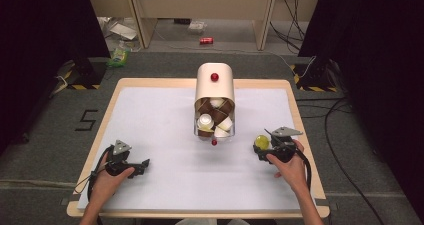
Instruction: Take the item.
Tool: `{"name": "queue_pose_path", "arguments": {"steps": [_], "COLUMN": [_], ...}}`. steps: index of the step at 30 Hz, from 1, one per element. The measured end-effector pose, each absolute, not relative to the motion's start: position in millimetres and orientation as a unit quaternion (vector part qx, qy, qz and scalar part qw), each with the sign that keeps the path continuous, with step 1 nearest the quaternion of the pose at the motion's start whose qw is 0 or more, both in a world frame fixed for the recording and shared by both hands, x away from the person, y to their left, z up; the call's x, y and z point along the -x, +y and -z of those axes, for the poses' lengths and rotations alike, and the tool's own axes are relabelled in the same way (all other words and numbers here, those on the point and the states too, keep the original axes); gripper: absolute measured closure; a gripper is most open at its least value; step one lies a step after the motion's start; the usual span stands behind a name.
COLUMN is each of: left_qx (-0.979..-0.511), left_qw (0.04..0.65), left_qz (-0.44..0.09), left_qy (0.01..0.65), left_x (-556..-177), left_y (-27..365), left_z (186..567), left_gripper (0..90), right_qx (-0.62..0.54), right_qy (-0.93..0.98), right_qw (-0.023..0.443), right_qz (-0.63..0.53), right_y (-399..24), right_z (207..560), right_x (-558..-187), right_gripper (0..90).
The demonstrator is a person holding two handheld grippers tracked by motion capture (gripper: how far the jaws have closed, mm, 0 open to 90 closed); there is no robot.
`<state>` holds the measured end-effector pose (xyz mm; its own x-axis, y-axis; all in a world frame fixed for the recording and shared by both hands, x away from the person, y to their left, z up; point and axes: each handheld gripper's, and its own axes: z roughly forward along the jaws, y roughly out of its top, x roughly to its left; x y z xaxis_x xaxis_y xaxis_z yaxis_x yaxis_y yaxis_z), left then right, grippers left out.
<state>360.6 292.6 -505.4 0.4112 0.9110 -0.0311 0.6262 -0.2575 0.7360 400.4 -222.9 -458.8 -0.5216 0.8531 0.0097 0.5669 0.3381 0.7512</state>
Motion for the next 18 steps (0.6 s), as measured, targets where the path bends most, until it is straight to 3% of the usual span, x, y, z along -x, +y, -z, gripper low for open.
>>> {"name": "queue_pose_path", "arguments": {"steps": [18], "left_qx": [-0.766], "left_qw": [0.345], "left_qz": [-0.206], "left_qy": [0.502], "left_x": [-360.6], "left_y": [292.6], "left_z": [505.4], "left_gripper": [5.1], "right_qx": [-0.449], "right_qy": [0.792], "right_qw": [0.196], "right_qz": [-0.365], "right_y": [-230.8], "right_z": [459.3], "right_x": [-379.6], "right_gripper": [18.7]}}
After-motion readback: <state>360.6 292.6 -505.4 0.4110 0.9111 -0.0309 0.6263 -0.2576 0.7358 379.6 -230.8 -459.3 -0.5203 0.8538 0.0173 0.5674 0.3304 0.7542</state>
